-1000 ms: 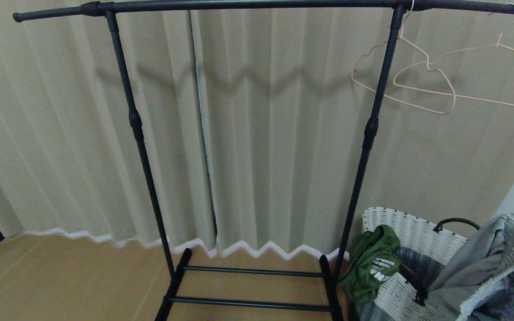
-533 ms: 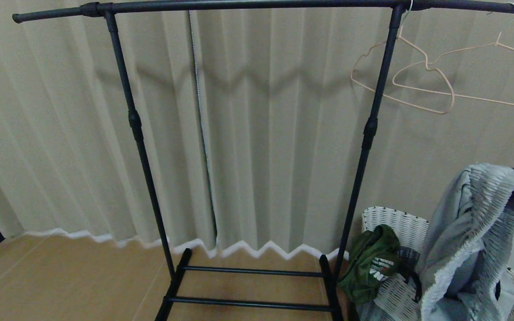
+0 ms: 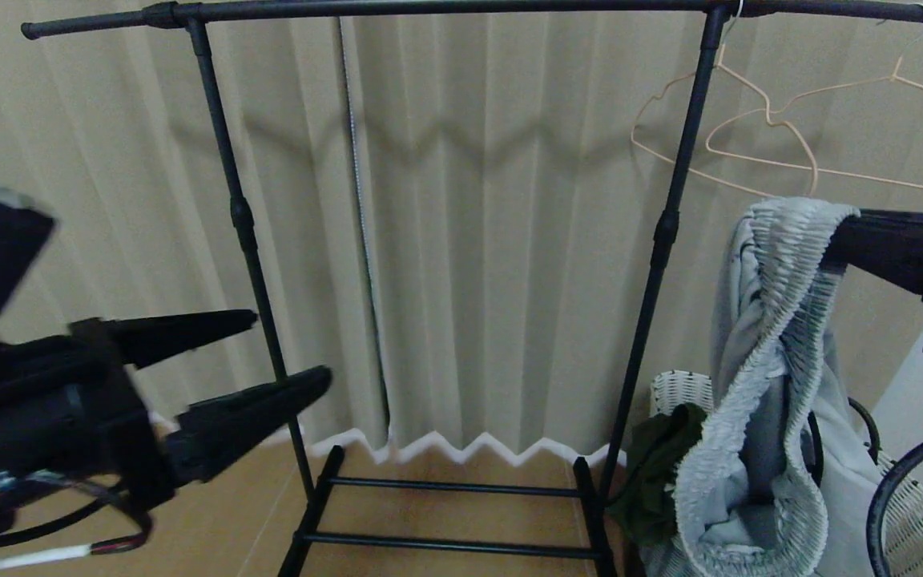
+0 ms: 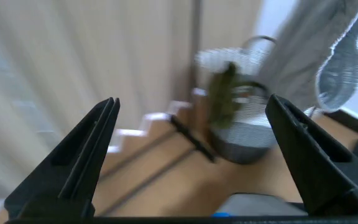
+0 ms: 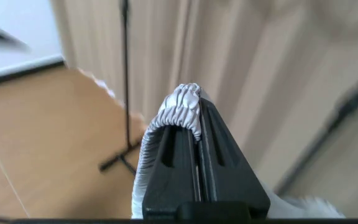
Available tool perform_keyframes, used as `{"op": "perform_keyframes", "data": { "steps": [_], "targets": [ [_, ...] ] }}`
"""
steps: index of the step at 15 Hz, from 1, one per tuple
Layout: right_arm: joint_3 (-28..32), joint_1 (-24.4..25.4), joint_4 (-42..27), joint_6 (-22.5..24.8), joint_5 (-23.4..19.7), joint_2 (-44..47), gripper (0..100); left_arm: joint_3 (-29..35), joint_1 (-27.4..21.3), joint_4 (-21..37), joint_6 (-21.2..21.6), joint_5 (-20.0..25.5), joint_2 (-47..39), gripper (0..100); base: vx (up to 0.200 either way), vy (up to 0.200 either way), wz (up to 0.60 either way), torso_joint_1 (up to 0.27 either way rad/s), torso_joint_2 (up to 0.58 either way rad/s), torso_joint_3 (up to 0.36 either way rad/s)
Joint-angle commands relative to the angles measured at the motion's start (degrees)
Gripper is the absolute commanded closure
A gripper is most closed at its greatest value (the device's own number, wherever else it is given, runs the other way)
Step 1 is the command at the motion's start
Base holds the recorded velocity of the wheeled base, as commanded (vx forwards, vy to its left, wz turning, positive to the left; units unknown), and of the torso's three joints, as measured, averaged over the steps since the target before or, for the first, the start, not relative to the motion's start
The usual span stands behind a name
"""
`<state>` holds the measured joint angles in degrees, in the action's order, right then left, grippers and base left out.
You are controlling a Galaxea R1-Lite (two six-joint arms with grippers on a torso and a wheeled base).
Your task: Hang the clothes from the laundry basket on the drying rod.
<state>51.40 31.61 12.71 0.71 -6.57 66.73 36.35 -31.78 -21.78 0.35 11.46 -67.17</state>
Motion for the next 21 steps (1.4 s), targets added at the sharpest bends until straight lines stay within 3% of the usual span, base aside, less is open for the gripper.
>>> {"op": "perform_keyframes", "data": {
  "steps": [1,4,7,12,15,16,18,21],
  "targets": [
    [0.99,2.49,2.49,-0.44,-0.02,3.14,100,6.63,-13.31,-6.69,-5.19,-4.43,-20.72,0,0.0,0.0,0.0,0.0,0.0,0.0],
    [0.99,5.39,7.15,-2.03,-0.99,4.28,100,11.64,-19.2,-8.71,-9.93,-6.89,-30.04,0,0.0,0.0,0.0,0.0,0.0,0.0],
    [0.81,6.8,8.55,-4.05,-2.48,4.37,100,11.9,-23.85,-13.72,-15.03,-9.0,-35.66,0,0.0,0.0,0.0,0.0,0.0,0.0],
    [0.72,7.15,8.91,-4.13,-3.71,4.55,100,11.64,-25.08,-18.21,-19.25,-13.22,-40.32,0,0.0,0.0,0.0,0.0,0.0,0.0],
    [0.55,7.06,8.91,-4.05,-3.62,4.81,100,9.35,-25.08,-18.65,-20.74,-14.8,-39.53,0,0.0,0.0,0.0,0.0,0.0,0.0],
    [0.81,6.97,8.91,-4.05,-3.54,5.69,100,3.29,-25.08,-19.52,-20.48,-14.45,-34.17,0,0.0,0.0,0.0,0.0,0.0,0.0],
    [0.81,6.97,8.91,-3.96,-3.54,5.87,100,-0.84,-25.08,-19.44,-20.48,-14.18,-28.72,0,0.0,0.0,0.0,0.0,0.0,0.0],
    [0.55,6.97,8.91,-3.96,-3.54,6.04,100,-4.89,-25.17,-19.44,-16.7,-13.22,-25.11,0,0.0,0.0,0.0,0.0,0.0,0.0]
  ]
}}
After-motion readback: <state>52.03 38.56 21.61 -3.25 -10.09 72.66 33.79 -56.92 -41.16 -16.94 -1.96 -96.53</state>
